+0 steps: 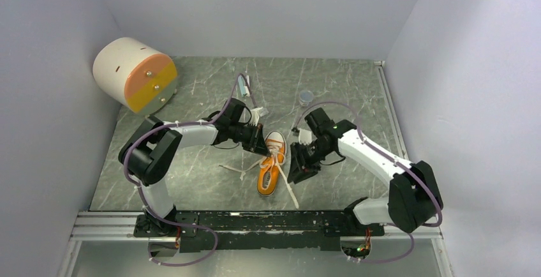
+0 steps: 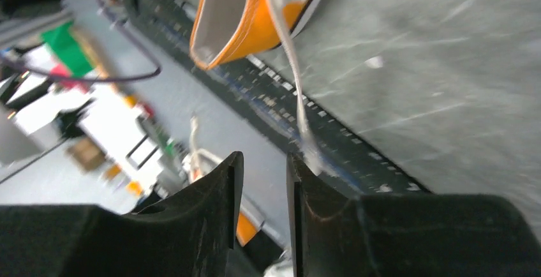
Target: Tie the shoes
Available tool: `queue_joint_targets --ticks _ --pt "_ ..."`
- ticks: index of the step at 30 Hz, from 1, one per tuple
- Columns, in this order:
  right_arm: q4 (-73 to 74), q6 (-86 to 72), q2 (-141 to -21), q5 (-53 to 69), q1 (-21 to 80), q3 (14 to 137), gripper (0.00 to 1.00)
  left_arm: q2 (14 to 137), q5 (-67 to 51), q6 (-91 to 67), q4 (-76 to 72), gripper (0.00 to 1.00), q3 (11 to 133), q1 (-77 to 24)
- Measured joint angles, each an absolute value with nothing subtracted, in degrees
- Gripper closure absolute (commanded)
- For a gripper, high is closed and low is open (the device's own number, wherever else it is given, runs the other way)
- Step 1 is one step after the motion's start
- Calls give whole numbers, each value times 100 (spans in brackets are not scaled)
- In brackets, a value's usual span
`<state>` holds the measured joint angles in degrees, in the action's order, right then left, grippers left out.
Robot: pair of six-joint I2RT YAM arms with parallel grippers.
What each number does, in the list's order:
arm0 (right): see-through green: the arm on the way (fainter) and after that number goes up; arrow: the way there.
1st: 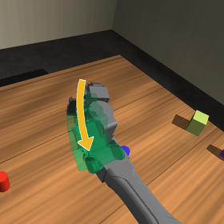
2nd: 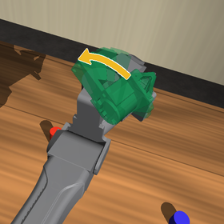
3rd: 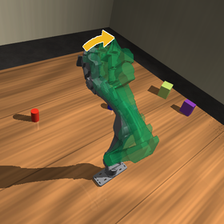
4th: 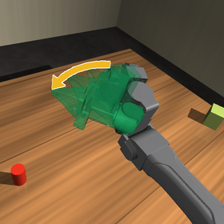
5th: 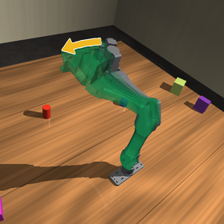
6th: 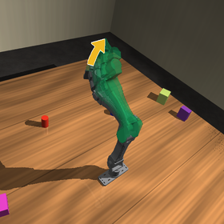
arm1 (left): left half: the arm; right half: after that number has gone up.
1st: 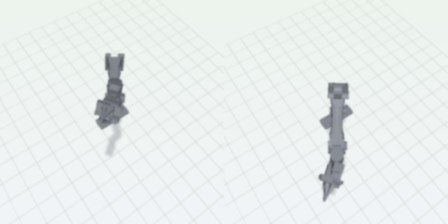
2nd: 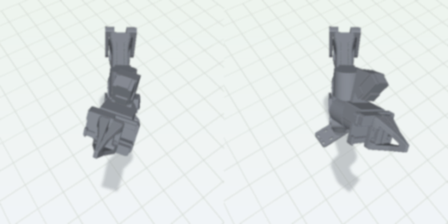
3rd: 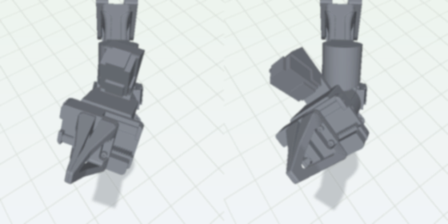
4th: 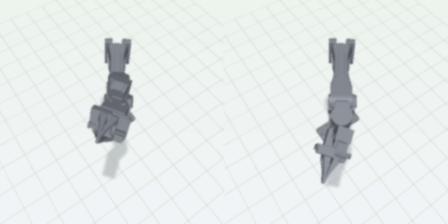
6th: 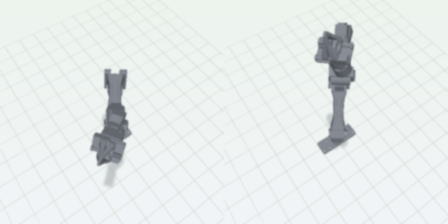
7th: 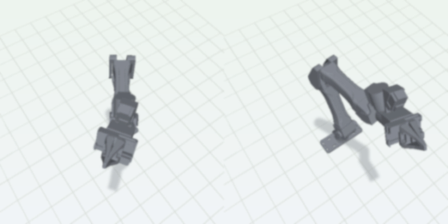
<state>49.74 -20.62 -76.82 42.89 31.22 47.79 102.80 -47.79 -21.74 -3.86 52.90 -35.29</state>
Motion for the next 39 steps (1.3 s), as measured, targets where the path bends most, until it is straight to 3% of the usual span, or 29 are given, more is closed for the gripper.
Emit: queue_joint_targets --ticks 3,11,17,20,21,22,25,26,28,34,39 --pt "4976 -2093 -7577 3535 2985 5054 52 10210 -4779 -2213 -401 95 5275 -3529" --pt "3986 -2246 -8060 3306 2974 5188 47 10167 -4783 -2257 -469 95 5275 -3529" --pt "2593 -2298 -8232 3540 3013 4150 48 10167 -4783 -2265 -473 95 5275 -3529" --pt "1905 -2346 -8235 3632 3048 3691 59 10167 -4786 -2298 -491 95 5275 -3529" --pt "1664 -2364 -8239 3662 3059 3586 66 10167 -4786 -2298 -491 93 5275 -3529" --pt "1490 -2379 -8243 3675 3065 3511 76 10167 -4786 -2296 -486 84 5275 -3522" --pt "1214 -2399 -8254 3684 3079 3371 100 10145 -4783 -2165 -377 48 5275 -3459" --pt "1164 -2410 -8248 3675 3079 3343 100 10108 -4779 -2121 -303 37 5262 -3409" --pt "1094 -2429 -8152 3642 3076 3245 100 9907 -4670 -1916 -58 27 5183 -3227" --pt "1085 -2443 -7754 3612 3013 3116 100 9271 -3795 -1081 954 30 5170 -3009" --pt "1096 -2443 -7900 3625 2993 3168 100 9190 -2797 -384 1678 32 5203 -3647"
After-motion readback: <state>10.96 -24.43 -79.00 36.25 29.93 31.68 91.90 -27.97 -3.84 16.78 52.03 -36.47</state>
